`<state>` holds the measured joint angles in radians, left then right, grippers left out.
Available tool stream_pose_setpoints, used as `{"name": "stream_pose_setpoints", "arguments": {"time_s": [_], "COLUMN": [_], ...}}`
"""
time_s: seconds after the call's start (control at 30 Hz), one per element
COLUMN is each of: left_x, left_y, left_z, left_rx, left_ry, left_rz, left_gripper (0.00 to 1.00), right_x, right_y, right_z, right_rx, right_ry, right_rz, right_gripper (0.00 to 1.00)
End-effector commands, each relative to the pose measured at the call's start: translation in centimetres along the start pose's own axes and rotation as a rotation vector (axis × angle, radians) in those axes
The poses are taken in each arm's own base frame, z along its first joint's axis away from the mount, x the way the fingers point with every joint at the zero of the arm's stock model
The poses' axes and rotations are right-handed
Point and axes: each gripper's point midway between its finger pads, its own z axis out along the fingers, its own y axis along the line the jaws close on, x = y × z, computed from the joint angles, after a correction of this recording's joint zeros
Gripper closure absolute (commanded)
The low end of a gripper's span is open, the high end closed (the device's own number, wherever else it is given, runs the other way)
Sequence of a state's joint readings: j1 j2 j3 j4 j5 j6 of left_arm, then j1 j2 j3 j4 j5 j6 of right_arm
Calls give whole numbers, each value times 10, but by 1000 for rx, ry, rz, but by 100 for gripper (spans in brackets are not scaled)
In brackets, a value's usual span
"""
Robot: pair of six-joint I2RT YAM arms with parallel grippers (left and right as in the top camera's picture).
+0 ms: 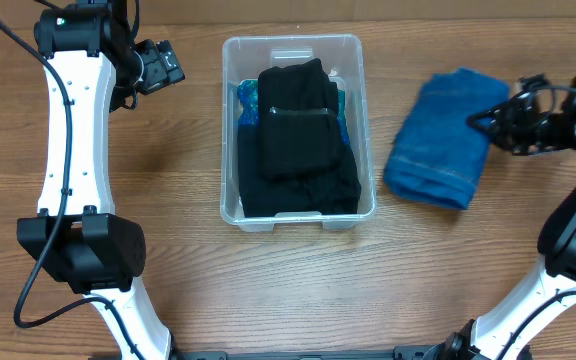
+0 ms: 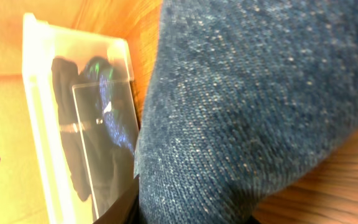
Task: Pack container
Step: 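Grasp the blue jeans with the right gripper and lift them toward the bin, then lower the jeans into the bin on top of the black garments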
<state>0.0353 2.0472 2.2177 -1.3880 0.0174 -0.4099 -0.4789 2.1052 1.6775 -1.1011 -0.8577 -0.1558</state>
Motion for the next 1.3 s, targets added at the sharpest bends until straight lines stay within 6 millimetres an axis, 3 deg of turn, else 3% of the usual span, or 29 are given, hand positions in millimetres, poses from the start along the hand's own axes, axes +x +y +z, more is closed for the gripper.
{"name": "stream_pose_setpoints", "arguments": {"time_s": [0.0, 0.17, 0.27, 0.43, 0.57, 0.7, 0.93, 1.1, 1.27], "left_x": [-3, -3, -3, -3, -3, -3, -3, -3, -3], "left_y": [2, 2, 2, 2, 2, 2, 2, 2, 2], "left_z": [-5, -5, -5, -5, -5, -5, -5, -5, -5], "left_rx": [-5, -5, -5, -4, -4, -5, -4, -4, -4], "left_ry": [-18, -18, -18, -18, -18, -18, -18, -18, -18], "left_rz": [11, 11, 11, 11, 11, 11, 11, 11, 11], "left_gripper": [0, 0, 0, 0, 0, 0, 0, 0, 0], "right_x": [-30, -35, -32, -10, 19, 54, 109, 121, 122], "right_y": [60, 104, 140, 205, 254, 297, 339, 360, 362], "right_z": [-46, -83, -110, -139, -140, -122, -55, -24, 3], "right_rx": [-46, -19, -19, -32, -69, -128, -229, -274, -283], "right_ry": [-118, -175, -221, -272, -267, -202, 25, 61, 73], "right_rz": [-138, -216, -279, -411, -524, -613, -662, -637, -576], "right_gripper": [96, 96, 96, 96, 96, 96, 96, 96, 96]}}
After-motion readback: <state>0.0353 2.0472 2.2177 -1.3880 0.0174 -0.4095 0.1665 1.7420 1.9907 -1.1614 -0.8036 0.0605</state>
